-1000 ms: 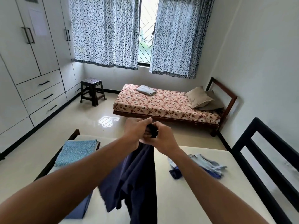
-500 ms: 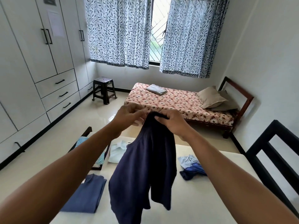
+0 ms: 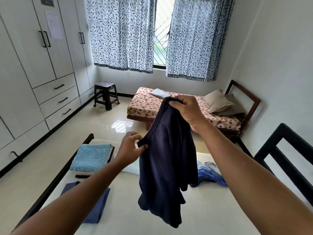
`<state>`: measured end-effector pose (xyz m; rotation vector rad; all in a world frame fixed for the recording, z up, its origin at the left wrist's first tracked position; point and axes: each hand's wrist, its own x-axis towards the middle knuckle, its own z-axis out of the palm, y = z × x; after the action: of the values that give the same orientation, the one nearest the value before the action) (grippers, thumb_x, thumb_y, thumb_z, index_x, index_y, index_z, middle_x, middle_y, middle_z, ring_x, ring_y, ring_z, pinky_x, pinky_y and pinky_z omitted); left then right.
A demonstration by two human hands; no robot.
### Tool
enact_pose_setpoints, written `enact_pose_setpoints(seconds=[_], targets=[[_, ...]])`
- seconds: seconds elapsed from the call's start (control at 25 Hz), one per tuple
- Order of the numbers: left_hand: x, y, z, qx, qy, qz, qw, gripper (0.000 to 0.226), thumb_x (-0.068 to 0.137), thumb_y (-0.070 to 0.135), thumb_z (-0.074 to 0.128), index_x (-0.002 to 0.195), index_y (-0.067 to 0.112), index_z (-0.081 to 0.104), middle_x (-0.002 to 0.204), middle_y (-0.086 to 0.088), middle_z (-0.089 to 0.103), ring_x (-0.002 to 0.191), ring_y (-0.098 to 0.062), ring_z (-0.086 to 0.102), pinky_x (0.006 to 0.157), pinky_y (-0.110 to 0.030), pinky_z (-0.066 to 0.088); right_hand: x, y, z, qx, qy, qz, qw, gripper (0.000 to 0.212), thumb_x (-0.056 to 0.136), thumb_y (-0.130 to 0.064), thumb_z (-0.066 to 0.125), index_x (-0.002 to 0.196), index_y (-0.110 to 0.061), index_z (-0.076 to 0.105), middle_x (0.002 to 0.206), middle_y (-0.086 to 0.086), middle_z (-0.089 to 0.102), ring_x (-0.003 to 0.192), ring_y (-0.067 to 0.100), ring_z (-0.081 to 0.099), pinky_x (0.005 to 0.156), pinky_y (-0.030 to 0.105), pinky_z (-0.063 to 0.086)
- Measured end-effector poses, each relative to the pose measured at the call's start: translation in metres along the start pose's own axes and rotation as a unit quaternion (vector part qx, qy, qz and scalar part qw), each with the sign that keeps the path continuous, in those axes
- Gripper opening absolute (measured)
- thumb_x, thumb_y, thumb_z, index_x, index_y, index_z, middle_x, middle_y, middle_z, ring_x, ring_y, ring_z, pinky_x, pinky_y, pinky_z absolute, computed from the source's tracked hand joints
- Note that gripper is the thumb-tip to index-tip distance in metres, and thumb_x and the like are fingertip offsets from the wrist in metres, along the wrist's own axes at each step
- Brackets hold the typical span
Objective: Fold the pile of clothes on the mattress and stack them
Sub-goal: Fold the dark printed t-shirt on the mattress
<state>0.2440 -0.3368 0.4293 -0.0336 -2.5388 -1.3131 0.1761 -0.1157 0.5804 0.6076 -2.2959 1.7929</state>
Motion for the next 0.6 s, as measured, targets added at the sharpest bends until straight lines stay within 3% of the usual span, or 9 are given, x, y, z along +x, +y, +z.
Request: enact_pose_setpoints(seconds=[0.08, 0.2, 0.36, 0.4, 0.52, 0.6], targets=[[0.002, 0.005, -0.002, -0.038, 0.016, -0.017, 0.999, 0.011, 0.089, 0.018, 0.079, 0.093, 0.016, 0.070, 0.106, -0.001, 0.068, 0.101, -0.019, 0.064, 0.088, -0.036, 0.055, 0.000, 0.001, -0.011, 0.013, 0.020, 0.005, 1.000, 0.013, 0.091, -0.014, 0.073, 0.085, -0.021, 0.082, 0.081, 0.001, 0.073, 0.077, 0.013, 0.062, 0.077, 0.031, 0.047], [0.002, 0.008, -0.013, -0.098, -0.033, -0.039, 0.994, 0.016, 0.093, 0.012, 0.074, 0.102, 0.016, 0.061, 0.095, -0.004, 0.073, 0.090, -0.025, 0.072, 0.080, -0.039, 0.061, -0.001, -0.001, -0.032, 0.035, 0.044, 0.018, 0.998, 0.011, 0.092, -0.012, 0.073, 0.086, -0.015, 0.081, 0.079, 0.003, 0.073, 0.075, 0.014, 0.062, 0.075, 0.030, 0.048], [-0.004, -0.003, -0.010, 0.016, -0.065, -0.003, 0.998, 0.047, 0.087, 0.001, 0.067, 0.120, 0.029, 0.049, 0.081, -0.001, 0.070, 0.070, -0.020, 0.067, 0.065, -0.028, 0.053, -0.004, -0.001, -0.048, 0.070, 0.052, 0.028, 0.996, 0.010, 0.089, -0.014, 0.074, 0.082, -0.016, 0.081, 0.082, 0.008, 0.073, 0.078, 0.018, 0.064, 0.077, 0.032, 0.050], [-0.006, -0.008, -0.005, 0.046, -0.078, -0.004, 0.996, 0.046, 0.084, 0.001, 0.066, 0.115, 0.032, 0.053, 0.077, 0.002, 0.068, 0.068, -0.020, 0.065, 0.063, -0.026, 0.049, -0.005, 0.000, -0.050, 0.079, 0.053, 0.031, 0.995, 0.008, 0.087, -0.016, 0.075, 0.083, -0.015, 0.081, 0.083, 0.009, 0.073, 0.078, 0.020, 0.065, 0.077, 0.032, 0.050], [-0.009, -0.031, 0.003, 0.143, -0.106, -0.005, 0.984, 0.030, 0.079, 0.001, 0.065, 0.064, 0.025, 0.055, 0.057, 0.008, 0.053, 0.061, -0.019, 0.051, 0.056, -0.027, 0.036, -0.007, 0.002, -0.057, 0.094, 0.065, 0.034, 0.993, 0.008, 0.085, -0.018, 0.075, 0.085, -0.013, 0.081, 0.086, 0.013, 0.072, 0.081, 0.023, 0.063, 0.077, 0.033, 0.050], [-0.009, -0.044, 0.001, 0.136, -0.109, -0.016, 0.985, 0.024, 0.080, 0.010, 0.070, 0.059, 0.011, 0.060, 0.052, 0.003, 0.050, 0.056, -0.016, 0.045, 0.060, -0.030, 0.036, -0.008, 0.007, -0.068, 0.090, 0.078, 0.039, 0.992, 0.008, 0.087, -0.017, 0.075, 0.085, -0.013, 0.081, 0.085, 0.011, 0.073, 0.080, 0.022, 0.064, 0.077, 0.032, 0.051]])
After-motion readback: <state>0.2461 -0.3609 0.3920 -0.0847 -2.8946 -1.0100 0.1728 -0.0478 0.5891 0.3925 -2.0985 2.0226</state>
